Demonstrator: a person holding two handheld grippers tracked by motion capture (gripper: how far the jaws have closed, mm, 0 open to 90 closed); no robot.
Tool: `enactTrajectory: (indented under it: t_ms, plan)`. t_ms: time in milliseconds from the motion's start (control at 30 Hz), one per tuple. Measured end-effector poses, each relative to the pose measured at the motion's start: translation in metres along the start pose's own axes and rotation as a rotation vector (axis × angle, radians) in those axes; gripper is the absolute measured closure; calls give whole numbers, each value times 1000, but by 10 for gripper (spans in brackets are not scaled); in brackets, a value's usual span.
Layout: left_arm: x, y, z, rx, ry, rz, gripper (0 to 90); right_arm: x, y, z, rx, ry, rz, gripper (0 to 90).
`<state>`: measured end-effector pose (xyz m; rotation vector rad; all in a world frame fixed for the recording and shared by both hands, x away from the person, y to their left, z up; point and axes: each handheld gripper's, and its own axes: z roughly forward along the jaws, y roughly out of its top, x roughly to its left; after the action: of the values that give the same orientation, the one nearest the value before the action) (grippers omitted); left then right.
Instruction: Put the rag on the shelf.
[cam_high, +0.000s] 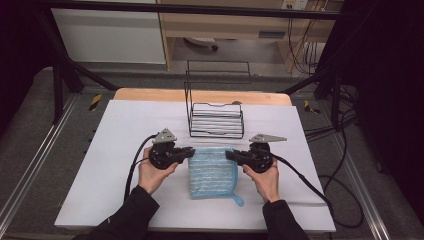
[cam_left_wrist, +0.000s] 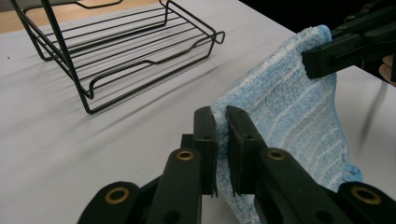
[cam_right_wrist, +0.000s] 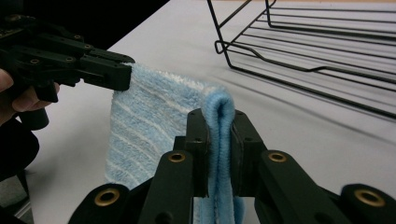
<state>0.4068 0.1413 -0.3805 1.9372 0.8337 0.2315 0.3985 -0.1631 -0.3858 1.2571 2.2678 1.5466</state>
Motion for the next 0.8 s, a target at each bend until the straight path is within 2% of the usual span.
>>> enactTrajectory:
  t_ms: [500,800]
  plan:
    - [-10,15,-15,-65,9,28,828,11,11,-16,-73,-13,-39,807]
    - [-15,27,-24,-108,19,49,828,21,23,-29,-138,-18,-69,807]
